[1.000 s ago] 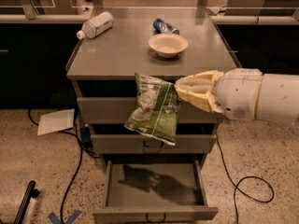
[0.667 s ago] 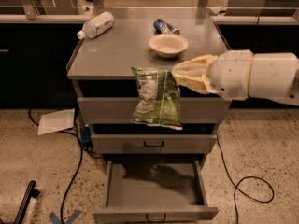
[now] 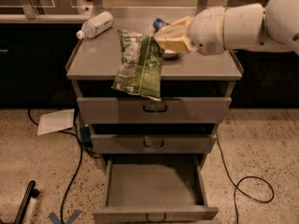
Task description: Pick green jalapeno chip bag from bottom drawer and place on counter
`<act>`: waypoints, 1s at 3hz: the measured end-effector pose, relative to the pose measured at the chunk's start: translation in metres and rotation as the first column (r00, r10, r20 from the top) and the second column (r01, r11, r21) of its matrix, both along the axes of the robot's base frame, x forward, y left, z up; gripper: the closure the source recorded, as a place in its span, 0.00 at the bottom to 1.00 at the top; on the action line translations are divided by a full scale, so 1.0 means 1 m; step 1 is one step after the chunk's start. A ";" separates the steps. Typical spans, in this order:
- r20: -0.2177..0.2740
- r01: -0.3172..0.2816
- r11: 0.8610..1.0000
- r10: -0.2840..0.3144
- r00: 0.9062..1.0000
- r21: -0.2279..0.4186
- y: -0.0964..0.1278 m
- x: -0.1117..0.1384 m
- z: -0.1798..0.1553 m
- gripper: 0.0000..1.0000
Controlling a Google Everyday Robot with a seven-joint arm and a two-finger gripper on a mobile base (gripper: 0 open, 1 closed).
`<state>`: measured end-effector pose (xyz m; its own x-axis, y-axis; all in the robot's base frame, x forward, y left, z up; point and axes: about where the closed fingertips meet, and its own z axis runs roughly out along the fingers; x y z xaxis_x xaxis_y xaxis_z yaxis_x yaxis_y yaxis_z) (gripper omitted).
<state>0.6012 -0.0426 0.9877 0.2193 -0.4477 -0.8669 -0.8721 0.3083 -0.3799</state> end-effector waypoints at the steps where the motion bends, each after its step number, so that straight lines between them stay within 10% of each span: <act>1: 0.027 -0.036 0.999 0.037 0.999 -0.037 0.026 0.039 0.023 1.00; 3: 0.048 -0.095 0.989 0.101 0.994 -0.115 0.092 0.094 0.050 1.00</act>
Offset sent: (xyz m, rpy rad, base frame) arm 0.1153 0.1121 0.0732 -0.1461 -0.0830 0.1346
